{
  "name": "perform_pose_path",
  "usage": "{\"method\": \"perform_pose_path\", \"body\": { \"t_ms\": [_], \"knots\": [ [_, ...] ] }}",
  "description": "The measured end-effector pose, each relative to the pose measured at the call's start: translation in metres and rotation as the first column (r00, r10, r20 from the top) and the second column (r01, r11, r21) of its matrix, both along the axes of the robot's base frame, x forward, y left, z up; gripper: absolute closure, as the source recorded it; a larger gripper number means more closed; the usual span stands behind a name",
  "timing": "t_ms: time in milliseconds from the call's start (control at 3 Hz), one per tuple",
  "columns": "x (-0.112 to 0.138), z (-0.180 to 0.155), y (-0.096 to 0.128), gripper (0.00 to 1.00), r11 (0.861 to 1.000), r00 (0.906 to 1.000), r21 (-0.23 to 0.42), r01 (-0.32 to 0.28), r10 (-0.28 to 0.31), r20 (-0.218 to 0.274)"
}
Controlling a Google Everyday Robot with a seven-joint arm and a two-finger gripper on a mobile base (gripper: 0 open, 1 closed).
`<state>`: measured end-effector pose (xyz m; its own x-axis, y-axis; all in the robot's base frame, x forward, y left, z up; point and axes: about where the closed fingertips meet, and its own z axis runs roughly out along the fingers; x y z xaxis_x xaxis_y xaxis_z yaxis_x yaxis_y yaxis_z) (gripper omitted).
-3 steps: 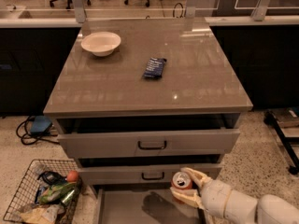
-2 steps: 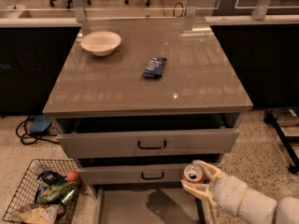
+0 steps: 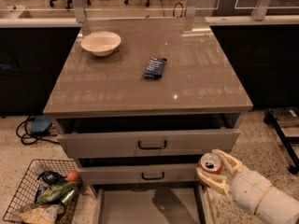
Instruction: Pick coke can from bottom drawer and place on counter
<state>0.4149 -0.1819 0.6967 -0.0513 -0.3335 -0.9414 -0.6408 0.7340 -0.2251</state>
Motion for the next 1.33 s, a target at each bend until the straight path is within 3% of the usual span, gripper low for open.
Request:
{"method": "perform_pose_path", "body": {
  "t_ms": [333,667,1000,1333],
  "knots": [
    [0.009,0.023,-0.016,1.0,0.998,0.9978,0.01,0.056,-0.056,0.034],
    [0.01,0.025,-0.018,1.0,0.998,0.9974,0.011,0.061,-0.061,0.037],
    [0.018,0.033,-0.019,1.0,0.994,0.9949,0.058,0.096,-0.098,0.022],
    [0.013,0.068,-0.02,1.0,0.984,0.9875,0.094,0.151,-0.154,0.032]
  ]
}}
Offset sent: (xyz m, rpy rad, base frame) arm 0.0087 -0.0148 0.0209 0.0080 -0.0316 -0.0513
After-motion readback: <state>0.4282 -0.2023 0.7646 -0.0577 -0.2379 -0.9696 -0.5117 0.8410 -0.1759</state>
